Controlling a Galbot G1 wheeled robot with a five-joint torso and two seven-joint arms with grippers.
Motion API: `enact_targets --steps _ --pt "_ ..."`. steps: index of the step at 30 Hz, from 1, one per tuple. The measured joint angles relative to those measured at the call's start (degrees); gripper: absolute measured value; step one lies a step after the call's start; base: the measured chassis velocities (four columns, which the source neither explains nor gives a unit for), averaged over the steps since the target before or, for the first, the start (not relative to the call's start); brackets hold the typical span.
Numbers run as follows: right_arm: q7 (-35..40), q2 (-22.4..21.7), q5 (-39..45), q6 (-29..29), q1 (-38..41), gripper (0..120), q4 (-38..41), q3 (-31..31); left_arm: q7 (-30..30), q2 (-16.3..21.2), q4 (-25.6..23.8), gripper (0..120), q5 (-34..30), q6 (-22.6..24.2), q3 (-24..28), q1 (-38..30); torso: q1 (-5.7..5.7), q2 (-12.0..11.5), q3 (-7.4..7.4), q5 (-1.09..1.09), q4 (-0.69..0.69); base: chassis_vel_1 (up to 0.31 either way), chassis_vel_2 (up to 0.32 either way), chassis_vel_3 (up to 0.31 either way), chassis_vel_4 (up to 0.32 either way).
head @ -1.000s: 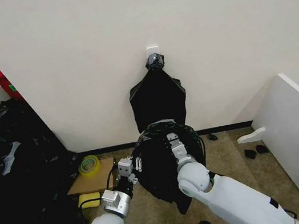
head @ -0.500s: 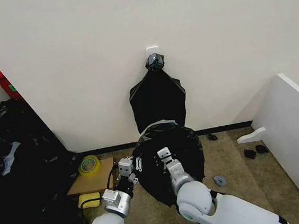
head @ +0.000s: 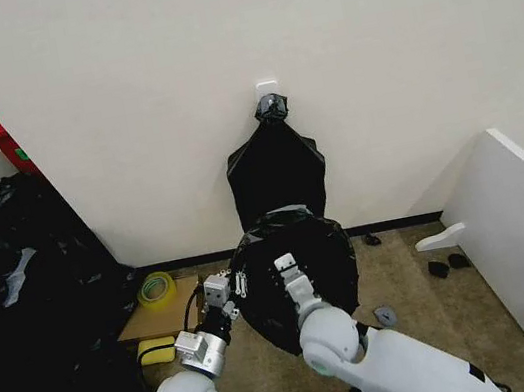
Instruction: Place the garbage bag over the trash bin.
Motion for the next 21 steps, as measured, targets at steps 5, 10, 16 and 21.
enact_targets --steps 5,10,16,21 --pt "2.8 0.6 3.2 -3.4 0.4 0 -1.1 -0.2 0.3 0.0 -0.4 1 -0.2 -0.2 0.1 0.0 0.0 0.0 0.0 0.0 0.01 0.0 0.0 0.0 0.0" --pt "2.5 0.8 0.4 -2.3 0.7 0 -3.0 0.9 0.5 -0.1 -0.7 1 -0.1 -0.4 0.1 0.2 0.0 0.0 0.0 0.0 0.0 0.0 0.0 0.0 0.0" --pt "-5.2 -1.1 -11.9 8.4 -0.8 0 -2.6 2.2 0.4 -0.2 0.0 1 0.0 -0.4 -0.2 0.0 0.0 0.0 0.0 0.0 0.01 0.0 0.0 0.0 0.0" --pt "-15.3 -5.0 -21.3 25.0 -5.5 8 0.3 3.7 -0.6 -0.1 0.8 1 -1.3 0.7 -0.7 -0.7 0.0 0.0 0.0 0.01 0.0 0.0 0.0 0.0 0.0"
